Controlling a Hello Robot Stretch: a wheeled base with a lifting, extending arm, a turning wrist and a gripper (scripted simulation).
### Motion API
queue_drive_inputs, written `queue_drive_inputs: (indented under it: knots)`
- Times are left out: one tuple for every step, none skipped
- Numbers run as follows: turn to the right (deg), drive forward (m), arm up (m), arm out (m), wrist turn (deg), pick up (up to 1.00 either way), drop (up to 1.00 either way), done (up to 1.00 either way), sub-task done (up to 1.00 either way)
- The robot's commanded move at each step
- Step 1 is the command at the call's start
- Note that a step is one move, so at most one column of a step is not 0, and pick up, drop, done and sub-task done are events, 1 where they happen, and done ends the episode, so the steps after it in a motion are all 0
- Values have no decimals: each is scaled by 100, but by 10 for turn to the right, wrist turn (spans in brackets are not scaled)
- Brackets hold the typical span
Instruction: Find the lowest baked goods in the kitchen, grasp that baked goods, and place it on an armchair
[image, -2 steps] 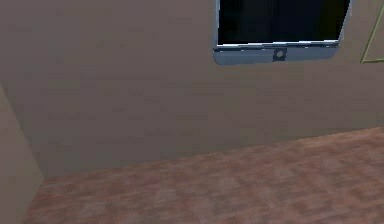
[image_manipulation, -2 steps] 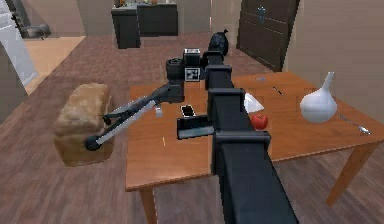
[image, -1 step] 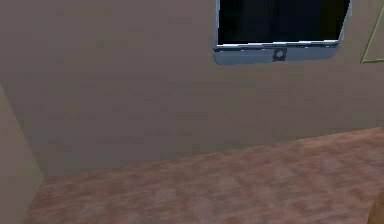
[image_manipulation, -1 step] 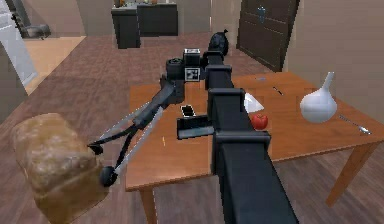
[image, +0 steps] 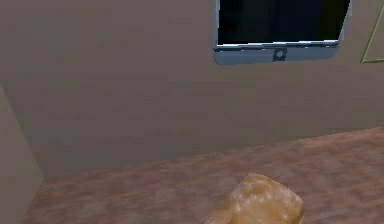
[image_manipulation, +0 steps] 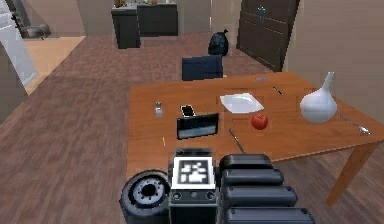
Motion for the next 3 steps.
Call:
queue_drive_inputs:
  knots:
    - [150, 0, 0, 0, 0, 0, 0, 0, 0]
    - [0, 70, 0, 0, 0, 0, 0, 0, 0]
    - [450, 0, 0, 0, 0, 0, 0, 0, 0]
